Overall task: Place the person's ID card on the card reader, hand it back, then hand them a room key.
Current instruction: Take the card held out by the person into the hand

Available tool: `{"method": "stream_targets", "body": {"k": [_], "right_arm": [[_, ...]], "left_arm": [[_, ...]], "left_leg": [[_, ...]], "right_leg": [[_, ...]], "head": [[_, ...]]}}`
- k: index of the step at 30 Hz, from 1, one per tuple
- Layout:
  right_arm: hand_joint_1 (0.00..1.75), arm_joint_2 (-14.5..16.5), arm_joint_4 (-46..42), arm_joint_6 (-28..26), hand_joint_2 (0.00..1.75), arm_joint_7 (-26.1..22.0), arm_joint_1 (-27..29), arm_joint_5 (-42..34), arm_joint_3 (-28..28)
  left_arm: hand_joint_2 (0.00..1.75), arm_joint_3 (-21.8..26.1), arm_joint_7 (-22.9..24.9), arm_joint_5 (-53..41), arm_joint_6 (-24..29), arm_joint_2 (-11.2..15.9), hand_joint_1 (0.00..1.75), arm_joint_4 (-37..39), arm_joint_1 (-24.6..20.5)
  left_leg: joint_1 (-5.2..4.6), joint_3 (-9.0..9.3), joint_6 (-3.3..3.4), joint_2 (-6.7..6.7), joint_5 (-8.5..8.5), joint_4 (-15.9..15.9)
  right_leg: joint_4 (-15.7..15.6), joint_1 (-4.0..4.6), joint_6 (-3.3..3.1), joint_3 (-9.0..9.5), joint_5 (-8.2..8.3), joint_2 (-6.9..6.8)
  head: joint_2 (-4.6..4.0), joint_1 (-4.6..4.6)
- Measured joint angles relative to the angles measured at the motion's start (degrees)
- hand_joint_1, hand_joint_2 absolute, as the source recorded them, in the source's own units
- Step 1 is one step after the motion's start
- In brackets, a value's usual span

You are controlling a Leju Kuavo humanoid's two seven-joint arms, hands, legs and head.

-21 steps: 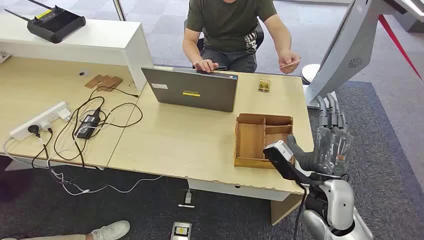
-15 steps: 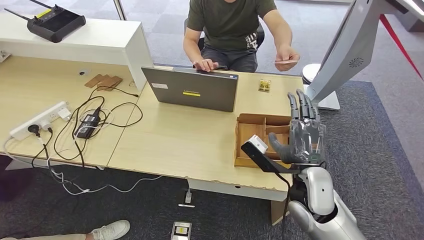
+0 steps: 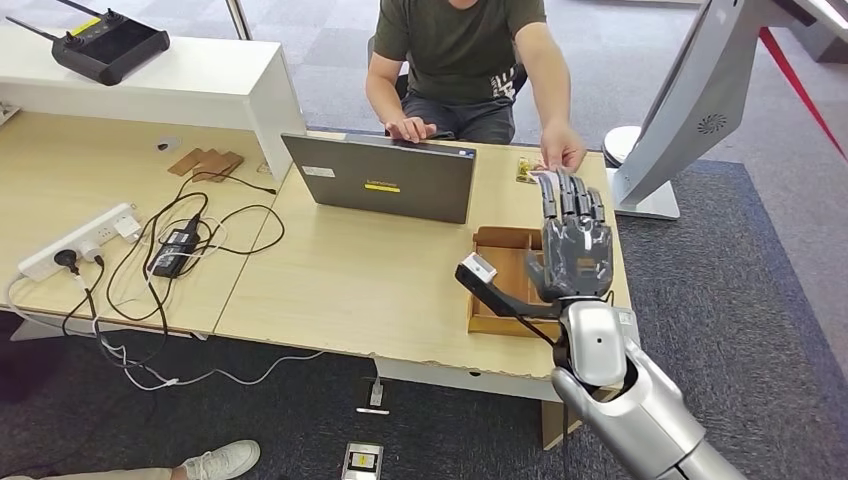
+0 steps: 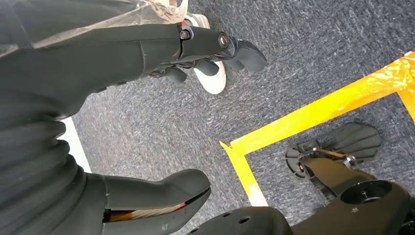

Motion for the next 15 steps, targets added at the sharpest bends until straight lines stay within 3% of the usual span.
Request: {"method": "stream_targets", "body": {"k": [15], "right_arm": [[0.00, 4.9, 8.5, -1.0, 1.75, -1.9, -4.0, -0.4, 2.8]], "left_arm": [[1.75, -0.4, 1.1, -0.7, -0.7, -0.2, 0.00, 0.0, -0.7]], "left_leg": [[0.00, -0.02, 0.00, 0.01, 0.01, 0.0]], "right_leg": [[0.0, 0.00, 0.00, -0.02, 0.00, 0.00]], "head": [[0.00, -0.01]]}}
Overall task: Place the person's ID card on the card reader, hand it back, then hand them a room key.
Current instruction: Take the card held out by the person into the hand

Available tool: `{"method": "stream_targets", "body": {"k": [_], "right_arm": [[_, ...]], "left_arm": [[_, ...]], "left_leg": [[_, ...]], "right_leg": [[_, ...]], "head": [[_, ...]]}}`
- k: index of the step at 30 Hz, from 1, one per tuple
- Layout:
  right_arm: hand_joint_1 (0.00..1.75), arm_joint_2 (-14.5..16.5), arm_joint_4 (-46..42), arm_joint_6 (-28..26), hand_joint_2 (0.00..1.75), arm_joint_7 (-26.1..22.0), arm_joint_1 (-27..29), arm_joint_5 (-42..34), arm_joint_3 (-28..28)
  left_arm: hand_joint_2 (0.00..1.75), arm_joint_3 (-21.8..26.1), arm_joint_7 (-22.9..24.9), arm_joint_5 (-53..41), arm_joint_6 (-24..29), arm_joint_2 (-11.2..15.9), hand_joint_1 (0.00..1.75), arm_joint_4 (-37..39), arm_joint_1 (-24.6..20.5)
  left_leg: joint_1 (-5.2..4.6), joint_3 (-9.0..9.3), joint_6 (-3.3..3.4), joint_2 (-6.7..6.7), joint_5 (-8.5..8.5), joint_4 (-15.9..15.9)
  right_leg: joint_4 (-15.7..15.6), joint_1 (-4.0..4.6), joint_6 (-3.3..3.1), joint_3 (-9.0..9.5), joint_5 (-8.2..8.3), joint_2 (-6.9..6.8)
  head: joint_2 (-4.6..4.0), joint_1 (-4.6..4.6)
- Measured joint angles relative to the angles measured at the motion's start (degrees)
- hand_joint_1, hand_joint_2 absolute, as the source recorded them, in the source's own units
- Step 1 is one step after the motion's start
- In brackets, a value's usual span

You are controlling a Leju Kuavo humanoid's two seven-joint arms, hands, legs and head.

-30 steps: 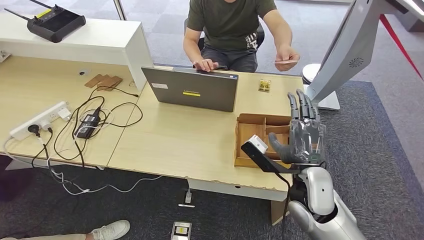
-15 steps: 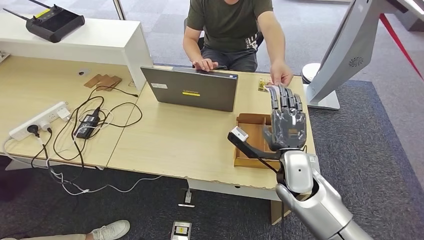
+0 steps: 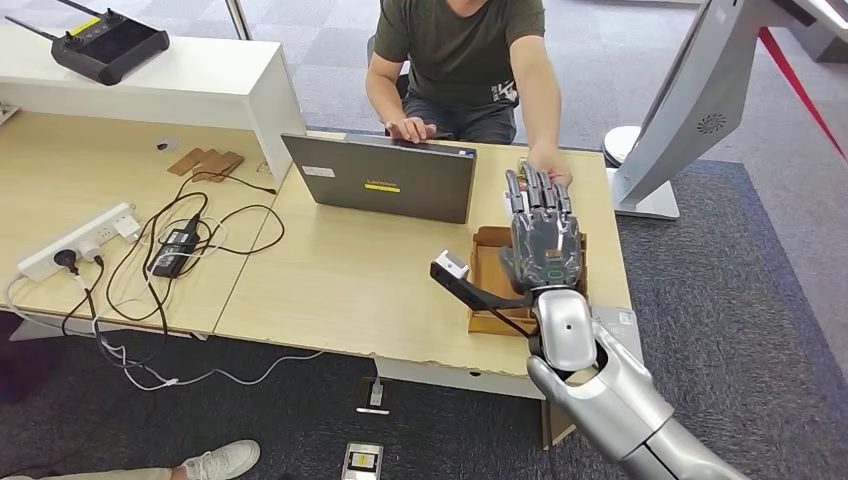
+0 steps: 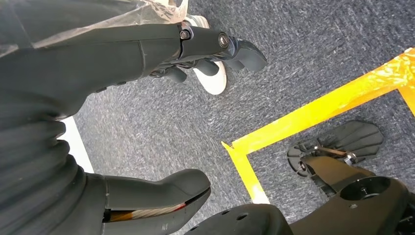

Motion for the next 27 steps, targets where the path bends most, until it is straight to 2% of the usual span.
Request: {"method": "stream_targets", "body": {"k": [5, 6, 7, 8, 9, 11, 12, 14, 21, 27], "right_arm": [[0.00, 1.5, 3.1, 0.1, 1.75, -0.1, -0.6, -0.7, 0.3], [0.11, 1.8, 3.6, 0.1, 1.75, 0.0, -0.7, -0.7, 0.4], [0.25, 2.0, 4.1, 0.1, 1.75, 0.0, -0.9, -0.8, 0.4], [0.52, 2.3, 4.6, 0.2, 1.75, 0.0, -1.1, -0.9, 0.4], [0.90, 2.5, 5.1, 0.3, 1.75, 0.1, -1.4, -1.0, 0.4], [1.50, 3.0, 6.1, 0.6, 1.75, 0.4, -1.9, -1.2, 0.5], [1.67, 3.2, 6.5, 0.9, 1.75, 0.5, -2.2, -1.3, 0.5], [1.75, 3.6, 7.4, 1.8, 1.75, 1.0, -2.6, -1.8, 0.6], [1.75, 4.1, 9.4, 3.8, 1.75, 1.8, -3.4, -3.1, 0.9], [1.75, 4.0, 10.4, 2.7, 1.75, 0.9, -3.7, -5.8, 0.8]], "left_arm": [[1.75, -0.3, 0.4, -0.6, -0.2, -0.2, 0.00, 0.0, -0.3], [1.75, -0.3, 0.5, -0.6, -0.3, -0.3, 0.00, 0.0, -0.4], [1.75, -0.3, 0.6, -0.6, -0.3, -0.3, 0.00, 0.0, -0.4], [1.75, -0.3, 0.7, -0.6, -0.4, -0.3, 0.00, 0.0, -0.5], [1.75, -0.4, 0.7, -0.6, -0.4, -0.4, 0.00, 0.0, -0.5], [1.75, -0.4, 0.7, -0.6, -0.4, -0.4, 0.00, 0.0, -0.6], [1.75, -0.5, 0.7, -0.6, -0.5, -0.5, 0.00, 0.0, -0.7], [1.75, -0.6, 0.7, -0.6, -0.5, -0.5, 0.00, 0.0, -0.7], [1.75, -0.6, 0.7, -0.6, -0.5, -0.5, 0.00, 0.0, -0.9], [1.75, -0.7, 0.7, -0.9, -0.7, -0.5, 0.00, 0.0, -1.1]], "left_leg": [[0.00, 0.00, 0.00, 0.00, 0.00, 0.0], [0.00, -0.01, 0.00, 0.00, 0.00, 0.0], [0.00, -0.01, 0.00, 0.00, 0.00, 0.0], [0.00, -0.01, 0.00, 0.00, 0.00, 0.0], [0.00, -0.01, 0.00, 0.00, 0.00, 0.0], [0.00, -0.01, 0.00, 0.01, 0.00, 0.0], [0.00, -0.01, 0.00, 0.01, 0.00, 0.0], [0.00, -0.01, 0.00, 0.01, 0.00, 0.0], [0.00, -0.02, 0.00, 0.01, 0.00, 0.0], [0.00, -0.02, 0.00, 0.01, 0.00, 0.0]], "right_leg": [[0.0, 0.00, 0.00, -0.01, 0.00, 0.00], [0.0, 0.00, 0.00, -0.02, 0.00, 0.00], [0.0, 0.00, 0.00, -0.02, 0.00, 0.00], [0.0, 0.00, 0.00, -0.02, 0.00, 0.00], [0.0, 0.00, 0.00, -0.03, 0.00, 0.00], [0.0, 0.00, 0.00, -0.02, 0.00, 0.00], [0.0, 0.00, 0.00, -0.02, 0.00, 0.00], [0.0, 0.00, 0.00, -0.02, 0.00, 0.00], [0.0, 0.00, 0.00, -0.03, 0.00, 0.00], [0.0, 0.00, 0.00, -0.05, 0.00, 0.01]], "head": [[0.00, 0.00], [0.00, -0.01], [0.00, 0.00], [0.00, -0.01], [0.00, 0.00], [0.00, 0.00], [0.00, 0.00], [0.00, 0.00], [0.00, 0.00], [0.00, 0.00]]}}
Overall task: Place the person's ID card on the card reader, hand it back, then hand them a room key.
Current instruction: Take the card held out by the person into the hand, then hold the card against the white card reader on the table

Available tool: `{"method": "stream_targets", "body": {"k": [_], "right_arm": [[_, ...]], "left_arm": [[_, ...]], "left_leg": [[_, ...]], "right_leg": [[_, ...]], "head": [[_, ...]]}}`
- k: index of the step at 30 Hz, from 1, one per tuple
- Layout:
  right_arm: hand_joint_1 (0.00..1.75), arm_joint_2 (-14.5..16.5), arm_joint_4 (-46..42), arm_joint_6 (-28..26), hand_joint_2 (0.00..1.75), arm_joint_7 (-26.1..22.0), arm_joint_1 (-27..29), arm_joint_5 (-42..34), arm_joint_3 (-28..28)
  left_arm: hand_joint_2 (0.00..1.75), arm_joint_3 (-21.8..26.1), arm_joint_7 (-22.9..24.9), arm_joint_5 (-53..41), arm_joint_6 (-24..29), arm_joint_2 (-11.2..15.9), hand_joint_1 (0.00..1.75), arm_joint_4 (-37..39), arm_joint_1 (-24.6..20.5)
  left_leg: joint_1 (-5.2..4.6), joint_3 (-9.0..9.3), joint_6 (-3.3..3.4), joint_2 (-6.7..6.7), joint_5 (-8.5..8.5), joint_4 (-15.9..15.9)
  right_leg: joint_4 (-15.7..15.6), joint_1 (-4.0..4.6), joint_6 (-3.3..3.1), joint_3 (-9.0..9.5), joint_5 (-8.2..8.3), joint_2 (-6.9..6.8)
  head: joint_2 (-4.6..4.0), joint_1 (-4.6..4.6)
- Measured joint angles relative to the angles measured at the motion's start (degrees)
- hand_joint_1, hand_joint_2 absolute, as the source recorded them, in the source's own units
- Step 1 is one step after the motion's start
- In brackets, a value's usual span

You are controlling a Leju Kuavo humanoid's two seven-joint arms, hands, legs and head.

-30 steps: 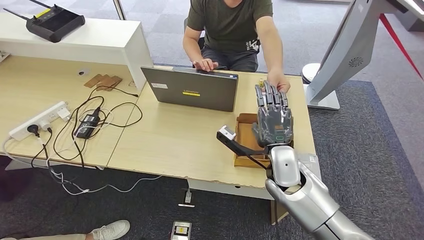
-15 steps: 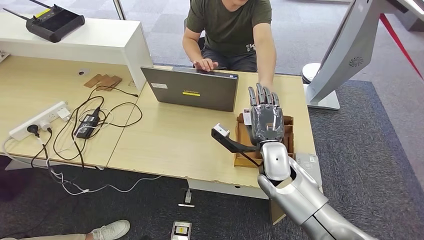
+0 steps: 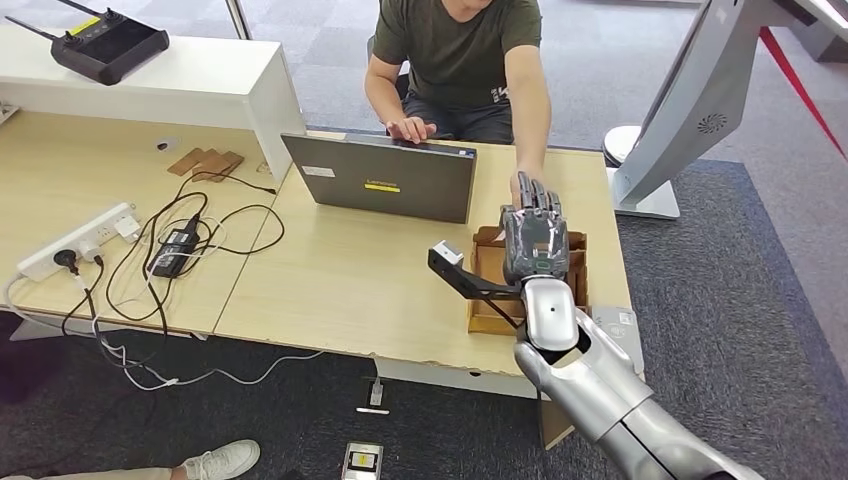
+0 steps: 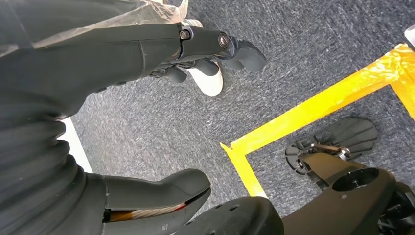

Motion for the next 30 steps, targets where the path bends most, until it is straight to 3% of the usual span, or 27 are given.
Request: {"method": "stream_targets", "body": {"k": [8, 13, 19, 30], "right_arm": [[1.75, -0.1, 0.0, -10.1, 1.75, -8.5, 1.7, -13.9, -2.0], [1.75, -1.5, -3.0, -14.2, 1.75, -10.5, 3.9, -18.8, -4.4], [1.75, -5.8, -8.8, -14.7, 1.75, -6.5, 7.3, -17.9, -8.3], [1.75, -16.7, -17.2, -13.5, 1.75, -1.3, 16.7, -21.7, -16.0]], "left_arm": [[1.75, 0.0, 0.0, -0.1, -0.3, 0.0, 0.00, 0.1, -0.1], [1.75, 0.0, -0.5, 1.8, -0.4, 0.2, 0.00, 0.4, 0.2], [1.75, 0.1, -1.5, 3.3, 0.0, 0.9, 0.00, 0.7, 1.3], [1.75, 0.5, -2.9, 5.1, 1.2, 1.8, 0.00, 0.9, 3.1]], "left_leg": [[0.00, 0.00, 0.00, 0.02, 0.00, 0.0], [0.00, 0.00, 0.00, 0.02, 0.00, 0.0], [-0.01, 0.02, 0.00, 0.02, -0.01, 0.0], [-0.03, 0.00, 0.01, 0.01, -0.03, 0.0]], "right_leg": [[0.0, 0.00, 0.00, -0.01, 0.00, 0.01], [0.0, -0.01, 0.00, -0.01, 0.00, 0.01], [0.0, -0.02, 0.00, -0.03, 0.00, 0.01], [-0.1, -0.04, 0.01, -0.04, 0.01, 0.09]], "head": [[0.00, 0.01], [0.00, 0.00], [0.00, -0.01], [0.00, -0.01]]}}
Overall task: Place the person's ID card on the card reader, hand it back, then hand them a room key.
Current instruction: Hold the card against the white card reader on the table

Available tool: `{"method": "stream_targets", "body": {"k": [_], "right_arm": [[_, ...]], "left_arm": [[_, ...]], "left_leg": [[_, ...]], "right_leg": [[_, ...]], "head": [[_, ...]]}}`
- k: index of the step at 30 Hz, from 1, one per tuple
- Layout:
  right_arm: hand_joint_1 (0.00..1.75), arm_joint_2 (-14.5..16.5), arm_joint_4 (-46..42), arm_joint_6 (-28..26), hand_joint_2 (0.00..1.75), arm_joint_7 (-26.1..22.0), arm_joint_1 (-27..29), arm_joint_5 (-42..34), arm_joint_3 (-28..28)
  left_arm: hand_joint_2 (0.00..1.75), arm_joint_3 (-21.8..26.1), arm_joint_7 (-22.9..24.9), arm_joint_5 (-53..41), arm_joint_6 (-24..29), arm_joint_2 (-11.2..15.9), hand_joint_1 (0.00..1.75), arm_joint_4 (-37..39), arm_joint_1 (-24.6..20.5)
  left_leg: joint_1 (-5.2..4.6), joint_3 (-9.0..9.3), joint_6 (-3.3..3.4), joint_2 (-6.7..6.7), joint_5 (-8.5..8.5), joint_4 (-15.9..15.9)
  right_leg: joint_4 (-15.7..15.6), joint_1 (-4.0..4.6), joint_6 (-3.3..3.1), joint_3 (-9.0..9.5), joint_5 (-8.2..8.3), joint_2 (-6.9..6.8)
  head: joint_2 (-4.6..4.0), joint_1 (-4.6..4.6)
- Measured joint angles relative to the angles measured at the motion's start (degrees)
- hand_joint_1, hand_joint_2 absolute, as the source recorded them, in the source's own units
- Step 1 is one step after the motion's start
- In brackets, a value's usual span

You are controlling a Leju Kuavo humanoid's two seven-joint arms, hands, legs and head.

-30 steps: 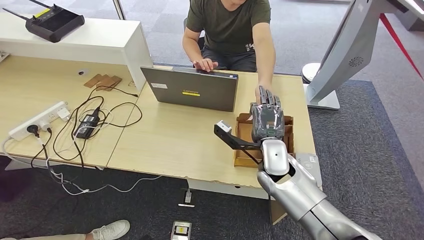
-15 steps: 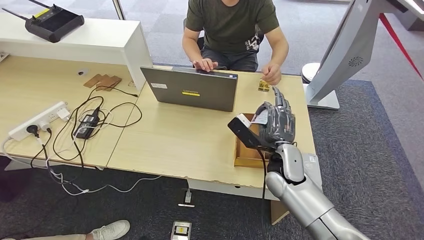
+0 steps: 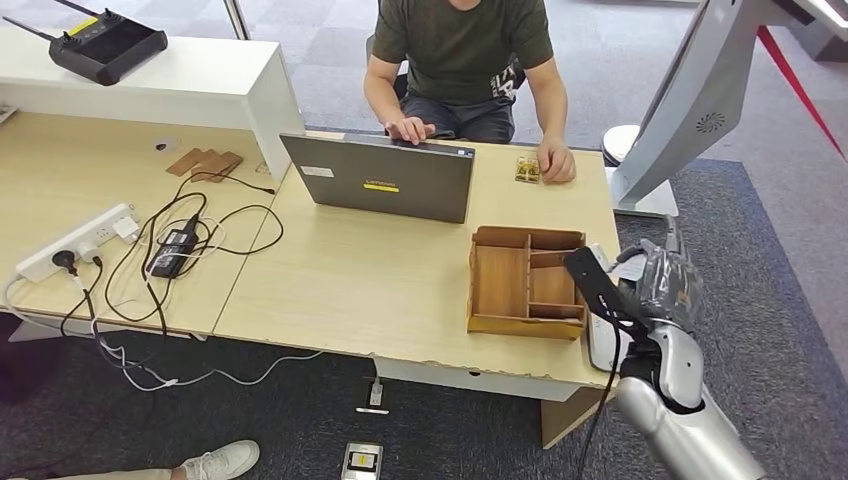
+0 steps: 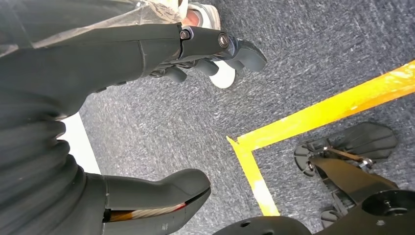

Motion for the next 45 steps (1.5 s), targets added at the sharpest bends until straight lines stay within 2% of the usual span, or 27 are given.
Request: {"method": "stream_targets", "body": {"k": [5, 10, 20, 26, 30, 38, 45], "right_arm": [[1.75, -3.4, -2.0, -0.4, 1.75, 0.6, 4.2, -1.8, -1.4], [1.75, -4.7, -2.6, -0.1, 1.75, 1.1, 6.6, -3.5, -1.5], [1.75, -3.6, 0.9, 5.2, 1.75, -2.1, 8.4, -12.2, 0.7], [1.75, -2.5, 4.4, 10.7, 1.75, -1.0, 8.3, -16.5, 2.9], [1.75, -2.1, 5.8, 12.1, 1.75, 0.5, 8.2, -17.6, 3.9], [1.75, -2.0, 6.4, 8.4, 1.75, 3.6, 8.0, -13.3, 5.1], [1.75, -2.9, 1.4, 1.6, 1.75, 2.5, 8.4, -9.1, 4.9]], "left_arm": [[1.75, 0.6, -1.1, 1.3, 0.8, 0.3, 0.00, 0.0, 1.2], [1.75, 1.4, -1.9, 2.1, 0.9, 0.4, 0.00, 0.0, 2.1], [1.75, 2.0, -2.3, 2.8, 1.1, 0.4, 0.00, 0.0, 2.4], [1.75, 2.0, -2.3, 2.9, 1.0, 0.4, 0.00, 0.0, 2.4], [1.75, 2.0, -2.2, 3.1, 0.9, 0.4, 0.00, 0.0, 2.4], [1.75, 2.0, -2.3, 3.7, 1.4, 0.4, 0.00, 0.0, 2.9], [1.75, 2.0, -3.2, 4.5, 1.6, 0.5, 0.00, 0.0, 3.3]], "left_leg": [[0.01, -0.01, 0.01, -0.01, -0.02, 0.0], [0.02, -0.02, 0.01, -0.01, -0.02, 0.0], [0.02, -0.03, 0.00, -0.01, -0.02, 0.0], [0.02, -0.03, 0.00, -0.01, -0.02, 0.0], [0.02, -0.02, 0.00, 0.00, -0.02, 0.0], [0.00, 0.00, 0.01, 0.01, -0.01, 0.0], [0.01, 0.00, 0.01, 0.01, -0.02, 0.0]], "right_leg": [[0.0, 0.01, 0.00, 0.00, -0.01, 0.00], [0.0, 0.02, 0.00, 0.00, -0.01, 0.00], [0.0, 0.02, 0.00, 0.01, -0.01, 0.00], [0.0, 0.02, 0.00, 0.00, -0.01, 0.00], [0.0, 0.02, 0.01, 0.02, -0.02, -0.03], [0.0, 0.01, 0.01, 0.05, -0.01, -0.04], [0.0, 0.01, 0.01, 0.03, -0.01, -0.03]], "head": [[0.00, -0.01], [0.00, 0.00], [0.00, -0.01], [0.00, 0.00], [0.00, 0.00], [0.00, 0.00], [0.00, -0.01]]}}
